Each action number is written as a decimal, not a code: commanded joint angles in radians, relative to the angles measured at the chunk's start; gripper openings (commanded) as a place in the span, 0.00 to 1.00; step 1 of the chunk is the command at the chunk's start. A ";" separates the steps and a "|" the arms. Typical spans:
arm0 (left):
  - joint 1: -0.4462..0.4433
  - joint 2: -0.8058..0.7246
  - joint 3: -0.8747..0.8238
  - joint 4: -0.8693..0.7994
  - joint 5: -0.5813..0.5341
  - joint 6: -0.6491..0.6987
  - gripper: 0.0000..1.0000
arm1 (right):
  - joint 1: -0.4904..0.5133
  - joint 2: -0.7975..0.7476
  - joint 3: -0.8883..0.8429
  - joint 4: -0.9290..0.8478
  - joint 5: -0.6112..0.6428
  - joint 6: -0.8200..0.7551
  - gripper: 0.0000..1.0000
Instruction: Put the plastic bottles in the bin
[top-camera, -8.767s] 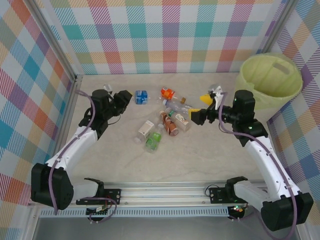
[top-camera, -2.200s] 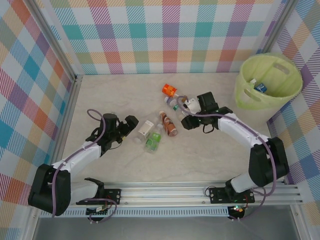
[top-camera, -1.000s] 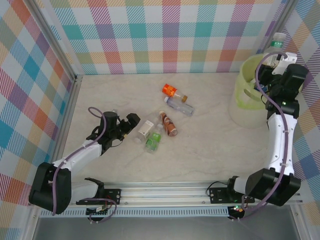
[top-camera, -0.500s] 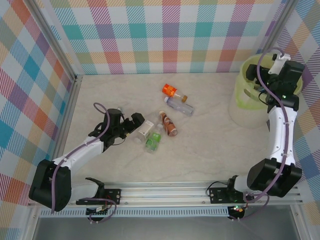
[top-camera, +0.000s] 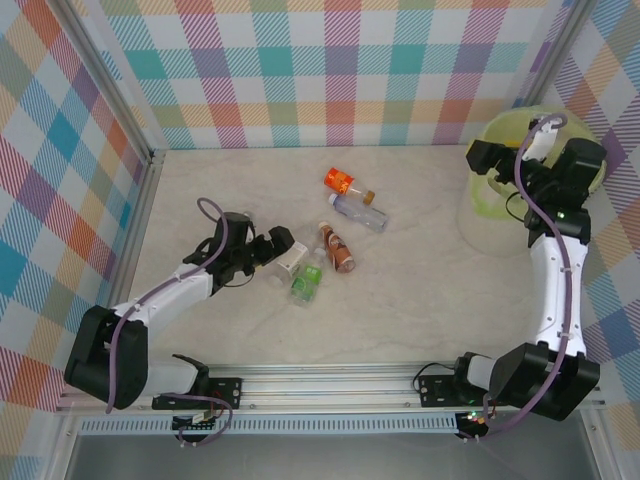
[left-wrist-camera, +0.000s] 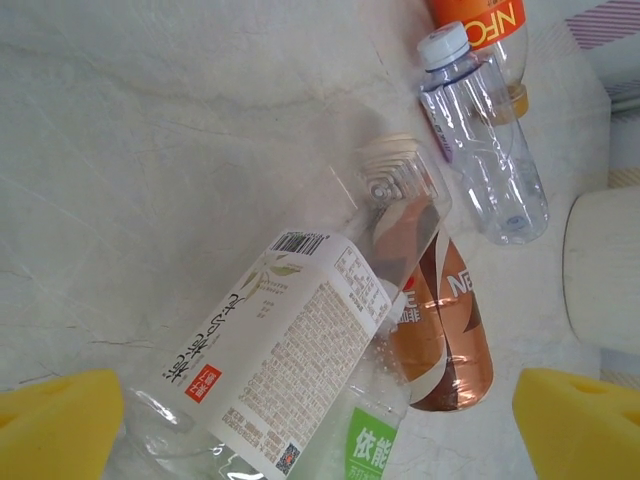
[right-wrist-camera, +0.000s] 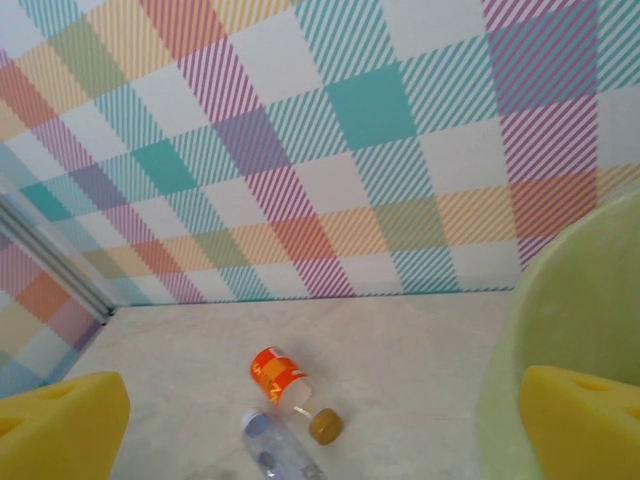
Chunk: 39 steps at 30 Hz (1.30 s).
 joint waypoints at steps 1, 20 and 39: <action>-0.024 0.019 0.067 -0.127 -0.038 0.128 1.00 | 0.017 -0.010 -0.028 0.067 -0.099 0.085 1.00; -0.142 0.280 0.284 -0.379 -0.200 0.515 0.76 | 0.133 -0.050 -0.208 0.037 -0.046 0.145 1.00; -0.140 0.341 0.248 -0.298 -0.213 0.506 0.60 | 0.237 -0.001 -0.154 -0.033 0.011 0.145 1.00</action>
